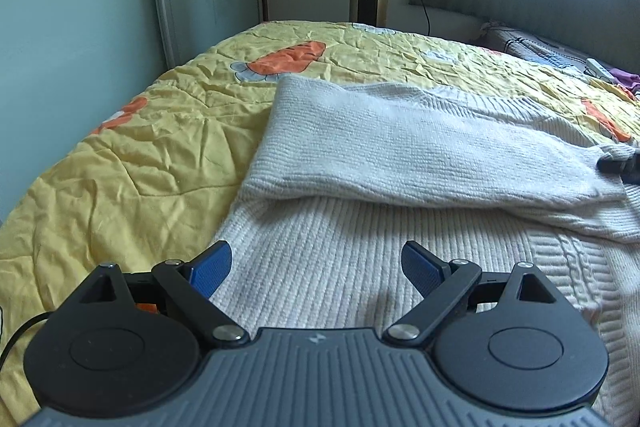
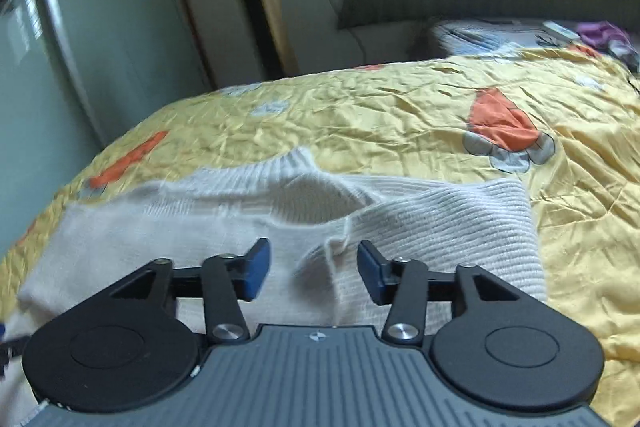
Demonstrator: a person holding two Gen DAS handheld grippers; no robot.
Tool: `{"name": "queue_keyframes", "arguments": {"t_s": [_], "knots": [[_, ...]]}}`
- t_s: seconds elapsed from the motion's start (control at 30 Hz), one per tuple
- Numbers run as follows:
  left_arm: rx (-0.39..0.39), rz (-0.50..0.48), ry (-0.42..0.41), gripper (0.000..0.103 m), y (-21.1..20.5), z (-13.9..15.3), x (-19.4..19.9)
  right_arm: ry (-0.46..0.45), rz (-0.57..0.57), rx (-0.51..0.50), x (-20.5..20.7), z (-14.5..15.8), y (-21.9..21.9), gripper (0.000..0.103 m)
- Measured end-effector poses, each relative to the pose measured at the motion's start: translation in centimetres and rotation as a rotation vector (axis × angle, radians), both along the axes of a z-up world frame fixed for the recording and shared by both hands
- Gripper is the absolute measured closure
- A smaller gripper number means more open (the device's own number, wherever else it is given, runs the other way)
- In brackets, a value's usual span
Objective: Fold small clothes
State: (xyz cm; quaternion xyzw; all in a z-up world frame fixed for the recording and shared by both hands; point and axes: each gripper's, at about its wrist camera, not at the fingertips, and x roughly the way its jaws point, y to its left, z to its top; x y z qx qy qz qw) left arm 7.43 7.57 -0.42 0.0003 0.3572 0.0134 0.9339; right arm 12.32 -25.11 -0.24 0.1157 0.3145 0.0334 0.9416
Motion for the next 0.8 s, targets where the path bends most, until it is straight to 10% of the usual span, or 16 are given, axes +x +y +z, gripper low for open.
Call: {"name": "queue_keyframes", "arguments": {"t_s": [0.3,0.8], "knots": [[0.022,-0.022,0.011,0.01,-0.4,-0.6,-1.8,0.048,-0.007,-0.006,-2.5,-0.4,0.2,0.012],[0.18,-0.046,-0.095,0.01,1.5,0.2,-8.2,0.048,0.062,-0.271,-13.7,-1.1,3.3,0.005]]}}
